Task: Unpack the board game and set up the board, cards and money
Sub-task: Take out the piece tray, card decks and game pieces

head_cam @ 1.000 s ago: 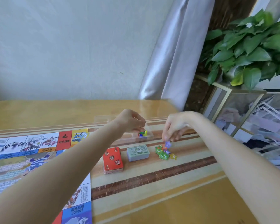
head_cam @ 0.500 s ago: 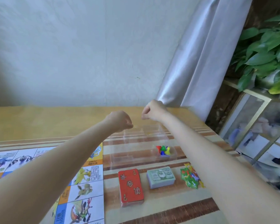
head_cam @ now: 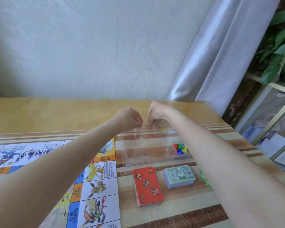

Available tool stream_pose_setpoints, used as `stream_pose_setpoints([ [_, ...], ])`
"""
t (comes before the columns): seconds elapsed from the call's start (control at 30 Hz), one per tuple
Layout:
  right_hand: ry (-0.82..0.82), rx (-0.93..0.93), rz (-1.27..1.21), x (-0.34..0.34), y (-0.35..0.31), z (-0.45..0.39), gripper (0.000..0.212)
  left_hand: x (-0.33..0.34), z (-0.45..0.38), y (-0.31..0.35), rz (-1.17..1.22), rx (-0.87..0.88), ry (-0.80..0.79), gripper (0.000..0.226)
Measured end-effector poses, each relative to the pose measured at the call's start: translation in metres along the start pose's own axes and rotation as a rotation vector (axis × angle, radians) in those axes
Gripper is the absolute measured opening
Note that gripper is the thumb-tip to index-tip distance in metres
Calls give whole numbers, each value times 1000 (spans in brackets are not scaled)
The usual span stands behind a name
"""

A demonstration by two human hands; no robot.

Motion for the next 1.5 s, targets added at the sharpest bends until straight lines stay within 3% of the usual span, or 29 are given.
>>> stream_pose_setpoints([
  [0.1, -9, -14, 15, -1, -3, 0, 17, 0, 0, -1, 12, -6, 1, 17],
  [0.63, -95, 33, -9, 4, 2, -19, 30, 3, 1, -5, 66, -21, 38, 14],
  [0.83, -163, 70, -14, 5, 2, -18, 14, 4, 1, -5, 64, -18, 36, 14],
  [0.97, -205, 66, -6, 8, 0, -16, 14, 4, 2, -6, 70, -20, 33, 12],
  [1.13, -143, 86, -149, 2, 14, -16, 18, 3, 3, -4, 76, -22, 35, 13],
  [1.3, 51, 119, -264, 1, 44, -21, 35, 3, 2, -4, 89, -30, 23, 13],
  [1.4, 130, 156, -406, 6, 54, -29, 27, 3, 1, -5, 97, -27, 12, 13],
  [1.5, 150, 204, -447, 7, 57, -45, 48, 2, -2, -6, 94, -12, -13, 13],
])
Point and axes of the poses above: each hand's wrist, its own z-axis away from the middle knuckle, its own x-axis out of the palm, y = z × x, the point moved 5 cm from there along -z, towards the middle knuckle, and after that the axes turned 3 degrees about -y, right-handed, at the moved point
